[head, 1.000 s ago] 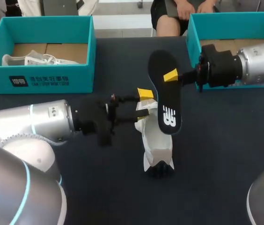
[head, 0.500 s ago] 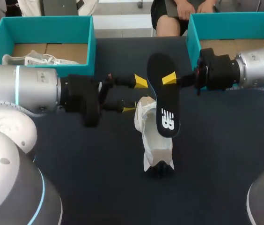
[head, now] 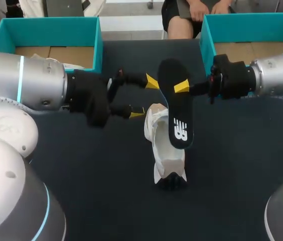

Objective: Take the shoe out of the shoebox, open the shoe tongue, remove and reinsert the insole, then place the shoe into the shoebox

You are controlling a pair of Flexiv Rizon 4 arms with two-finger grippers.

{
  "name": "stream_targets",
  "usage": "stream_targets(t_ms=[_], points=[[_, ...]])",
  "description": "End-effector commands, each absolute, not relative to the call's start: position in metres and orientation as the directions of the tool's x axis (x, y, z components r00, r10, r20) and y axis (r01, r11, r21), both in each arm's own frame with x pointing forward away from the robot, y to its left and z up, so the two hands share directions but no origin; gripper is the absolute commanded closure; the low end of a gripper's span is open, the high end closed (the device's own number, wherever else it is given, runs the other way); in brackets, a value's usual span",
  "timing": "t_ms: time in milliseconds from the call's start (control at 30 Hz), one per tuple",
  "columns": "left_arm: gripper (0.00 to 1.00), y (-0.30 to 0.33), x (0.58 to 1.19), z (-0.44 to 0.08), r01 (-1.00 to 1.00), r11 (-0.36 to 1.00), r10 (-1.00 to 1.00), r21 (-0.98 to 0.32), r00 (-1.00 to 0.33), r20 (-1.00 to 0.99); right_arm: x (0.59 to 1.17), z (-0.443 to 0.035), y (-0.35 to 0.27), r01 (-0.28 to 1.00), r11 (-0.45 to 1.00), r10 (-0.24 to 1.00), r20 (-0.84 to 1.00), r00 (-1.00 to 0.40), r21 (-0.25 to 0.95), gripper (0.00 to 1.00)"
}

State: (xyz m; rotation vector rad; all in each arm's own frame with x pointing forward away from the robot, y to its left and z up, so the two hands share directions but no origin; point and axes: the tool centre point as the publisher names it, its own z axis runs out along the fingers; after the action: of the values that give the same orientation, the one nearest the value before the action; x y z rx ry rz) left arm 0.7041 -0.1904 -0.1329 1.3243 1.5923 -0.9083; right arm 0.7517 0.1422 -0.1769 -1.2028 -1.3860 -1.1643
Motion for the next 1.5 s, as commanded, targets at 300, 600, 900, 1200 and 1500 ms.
stream_targets(t_ms=[300,600,900,1200,1500], points=[[0.0,-0.224,0.72,-0.113,0.958,0.286,0.827,-0.015,-0.255,-0.501,0.749,-0.181,0.146,0.995,0.068,0.112,0.991,-0.078,0.071,1.0],[0.0,-0.237,0.73,-0.108,0.97,0.209,0.97,0.125,-0.19,-0.148,0.748,-0.182,0.15,0.995,0.071,0.112,0.991,-0.075,0.068,1.0],[0.0,-0.243,0.741,-0.117,0.984,0.056,0.992,0.171,-0.074,0.102,0.748,-0.178,0.154,0.995,0.072,0.113,0.991,-0.073,0.065,1.0],[0.0,-0.242,0.753,-0.12,0.987,0.032,0.982,0.16,-0.061,0.18,0.749,-0.176,0.156,0.995,0.073,0.114,0.991,-0.073,0.064,1.0],[0.0,-0.242,0.76,-0.099,0.986,0.106,0.984,0.13,-0.123,0.127,0.751,-0.176,0.159,0.995,0.075,0.11,0.991,-0.072,0.064,1.0]])
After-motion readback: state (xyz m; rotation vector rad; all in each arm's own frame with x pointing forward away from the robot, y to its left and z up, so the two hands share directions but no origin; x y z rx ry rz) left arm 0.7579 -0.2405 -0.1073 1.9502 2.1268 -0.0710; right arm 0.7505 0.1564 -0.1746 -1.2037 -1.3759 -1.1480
